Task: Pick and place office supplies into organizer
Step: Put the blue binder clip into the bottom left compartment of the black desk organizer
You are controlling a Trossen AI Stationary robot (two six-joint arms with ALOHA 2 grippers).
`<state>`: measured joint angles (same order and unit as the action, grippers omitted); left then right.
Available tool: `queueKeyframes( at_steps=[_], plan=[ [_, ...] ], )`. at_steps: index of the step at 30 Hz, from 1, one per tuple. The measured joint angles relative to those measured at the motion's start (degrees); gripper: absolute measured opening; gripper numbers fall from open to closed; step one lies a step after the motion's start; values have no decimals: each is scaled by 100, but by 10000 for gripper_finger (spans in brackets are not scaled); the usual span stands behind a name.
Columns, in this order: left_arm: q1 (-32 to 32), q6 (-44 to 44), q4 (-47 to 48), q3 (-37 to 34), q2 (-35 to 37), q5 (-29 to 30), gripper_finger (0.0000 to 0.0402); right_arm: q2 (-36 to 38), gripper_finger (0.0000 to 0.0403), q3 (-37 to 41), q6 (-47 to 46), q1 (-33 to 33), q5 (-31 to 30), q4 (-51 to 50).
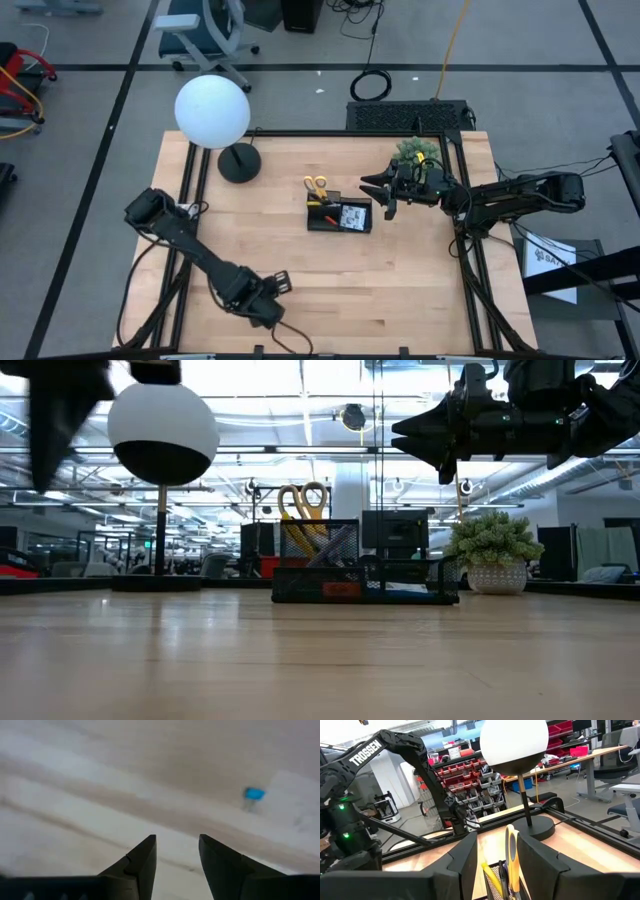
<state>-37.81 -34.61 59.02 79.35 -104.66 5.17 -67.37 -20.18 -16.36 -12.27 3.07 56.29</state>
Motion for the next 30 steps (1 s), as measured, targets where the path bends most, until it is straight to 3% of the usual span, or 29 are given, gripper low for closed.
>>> queueKeyframes(
  at_steps=[9,13,19,30],
  plan=[
    [-455,-132,-202,-43,0,-345,165,0,130,2,0,0,-2,-2],
    [-586,-245,-523,-354,0,-686,173,0,130,1,0,0,0,-2],
    [-671,-321,-996,-1003,-7,-688,175,0,130,2,0,0,0,-2],
    [-738,-174,-1569,-1287,231,-969,170,0,130,2,-2,0,-2,-2]
  ],
)
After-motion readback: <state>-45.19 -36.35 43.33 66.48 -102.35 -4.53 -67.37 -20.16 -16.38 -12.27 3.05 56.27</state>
